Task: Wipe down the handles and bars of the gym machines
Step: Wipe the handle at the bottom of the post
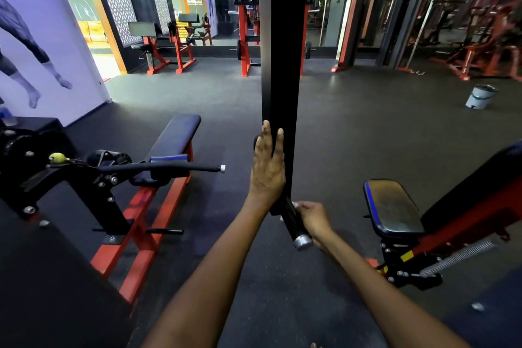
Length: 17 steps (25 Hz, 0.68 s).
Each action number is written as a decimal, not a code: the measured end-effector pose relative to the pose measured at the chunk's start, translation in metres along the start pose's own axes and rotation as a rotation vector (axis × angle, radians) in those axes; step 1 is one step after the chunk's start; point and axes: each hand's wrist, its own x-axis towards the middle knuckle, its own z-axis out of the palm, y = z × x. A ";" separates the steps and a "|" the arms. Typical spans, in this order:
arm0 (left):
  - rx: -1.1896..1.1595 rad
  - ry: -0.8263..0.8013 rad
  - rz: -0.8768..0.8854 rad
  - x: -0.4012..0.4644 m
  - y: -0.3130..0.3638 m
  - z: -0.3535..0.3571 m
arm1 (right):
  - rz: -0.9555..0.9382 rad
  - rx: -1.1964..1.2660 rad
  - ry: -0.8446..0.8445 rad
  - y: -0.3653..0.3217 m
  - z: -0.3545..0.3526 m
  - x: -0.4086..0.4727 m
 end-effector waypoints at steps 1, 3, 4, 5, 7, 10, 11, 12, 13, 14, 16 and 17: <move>0.061 0.018 -0.012 -0.001 0.002 0.001 | 0.227 0.194 -0.151 0.001 0.000 0.002; 0.215 0.068 0.003 -0.002 0.003 0.003 | 0.461 0.343 -0.337 0.006 -0.005 -0.005; 0.300 0.081 0.022 -0.002 0.001 0.003 | 0.495 0.370 -0.388 0.010 -0.008 -0.010; 0.366 0.078 0.043 -0.001 -0.003 0.003 | 0.506 0.355 -0.423 0.014 -0.013 -0.016; 0.444 0.065 0.092 -0.003 -0.007 0.003 | 0.502 0.298 -0.499 0.014 -0.022 -0.020; 0.448 0.039 0.096 -0.001 -0.005 0.002 | 0.545 0.492 -0.439 0.000 -0.011 0.000; 0.438 0.039 0.098 -0.002 -0.005 0.003 | 0.550 0.573 -0.401 -0.001 -0.005 0.004; 0.432 0.039 0.099 -0.003 -0.005 0.004 | 0.550 0.646 -0.392 0.002 -0.001 0.005; 0.429 0.040 0.102 -0.004 -0.006 0.004 | 0.549 0.699 -0.398 0.005 -0.001 0.001; 0.426 0.041 0.105 -0.004 -0.007 0.005 | 0.548 0.724 -0.431 0.011 -0.005 -0.007; 0.417 0.042 0.110 -0.002 -0.008 0.004 | 0.564 0.714 -0.501 0.026 -0.019 -0.022; 0.413 0.041 0.108 -0.002 -0.007 0.004 | 0.569 0.685 -0.540 0.031 -0.026 -0.025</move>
